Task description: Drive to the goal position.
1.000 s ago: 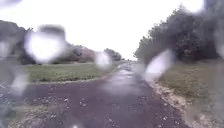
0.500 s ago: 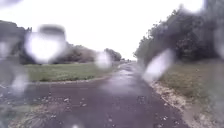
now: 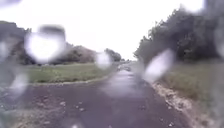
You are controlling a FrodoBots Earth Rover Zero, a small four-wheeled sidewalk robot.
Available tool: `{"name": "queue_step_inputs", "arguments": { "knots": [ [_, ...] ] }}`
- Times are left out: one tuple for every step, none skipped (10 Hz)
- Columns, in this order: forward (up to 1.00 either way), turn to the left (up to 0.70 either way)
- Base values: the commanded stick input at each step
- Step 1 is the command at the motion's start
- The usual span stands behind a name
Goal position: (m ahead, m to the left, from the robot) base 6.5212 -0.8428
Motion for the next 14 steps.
{"name": "queue_step_inputs", "arguments": {
  "knots": [
    [0.7,-0.14],
    [0.7,-0.14],
    [0.7,-0.14],
    [0.7,-0.14],
    [0.7,-0.14],
    [0.7,-0.14],
    [0.7,-0.14],
    [0.7,-0.14],
    [0.7,-0.1],
    [0.7,0.0],
    [0.7,0.0],
    [0.7,0.0],
    [0.7,0.0],
    [0.7,0.0]
  ]
}}
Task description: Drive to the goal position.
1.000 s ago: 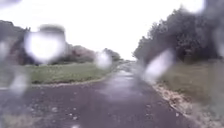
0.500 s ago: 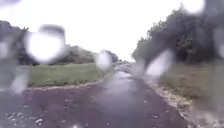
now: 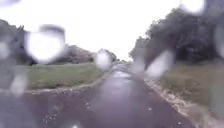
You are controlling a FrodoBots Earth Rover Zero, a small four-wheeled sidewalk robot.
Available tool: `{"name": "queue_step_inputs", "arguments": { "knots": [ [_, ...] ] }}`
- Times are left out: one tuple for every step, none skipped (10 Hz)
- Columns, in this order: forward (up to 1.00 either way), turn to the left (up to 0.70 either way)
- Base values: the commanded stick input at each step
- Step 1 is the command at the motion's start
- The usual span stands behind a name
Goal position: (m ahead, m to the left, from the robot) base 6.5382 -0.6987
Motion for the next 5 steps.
{"name": "queue_step_inputs", "arguments": {
  "knots": [
    [0.7,0.0],
    [0.7,0.0],
    [0.7,0.0],
    [0.7,0.0],
    [0.7,0.0]
  ]
}}
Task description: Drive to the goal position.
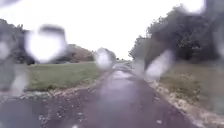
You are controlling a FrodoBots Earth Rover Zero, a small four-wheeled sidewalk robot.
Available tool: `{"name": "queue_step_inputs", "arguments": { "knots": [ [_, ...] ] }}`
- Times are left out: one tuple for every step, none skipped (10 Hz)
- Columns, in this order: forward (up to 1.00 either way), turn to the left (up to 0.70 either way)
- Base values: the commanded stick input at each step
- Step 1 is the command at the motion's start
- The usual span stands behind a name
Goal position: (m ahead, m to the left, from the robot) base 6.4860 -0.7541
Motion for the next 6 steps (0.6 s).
{"name": "queue_step_inputs", "arguments": {
  "knots": [
    [0.7,0.0],
    [0.7,0.0],
    [0.7,0.0],
    [0.7,0.0],
    [0.7,0.0],
    [0.7,0.0]
  ]
}}
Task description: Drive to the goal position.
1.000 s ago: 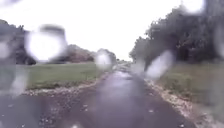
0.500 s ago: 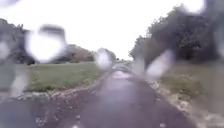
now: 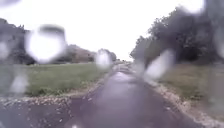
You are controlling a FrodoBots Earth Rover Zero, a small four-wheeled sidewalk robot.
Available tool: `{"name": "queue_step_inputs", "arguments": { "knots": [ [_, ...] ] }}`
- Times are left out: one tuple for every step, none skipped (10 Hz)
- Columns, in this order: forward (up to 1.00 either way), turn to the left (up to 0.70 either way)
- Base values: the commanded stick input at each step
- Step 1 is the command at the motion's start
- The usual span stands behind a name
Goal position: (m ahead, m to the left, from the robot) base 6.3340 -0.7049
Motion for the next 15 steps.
{"name": "queue_step_inputs", "arguments": {
  "knots": [
    [0.7,0.0],
    [0.7,0.0],
    [0.7,0.0],
    [0.7,0.0],
    [0.7,0.0],
    [0.7,0.0],
    [0.7,0.0],
    [0.7,0.0],
    [0.7,0.0],
    [0.7,0.0],
    [0.7,0.01],
    [0.7,0.01],
    [0.7,0.01],
    [0.7,0.0],
    [0.7,0.0]
  ]
}}
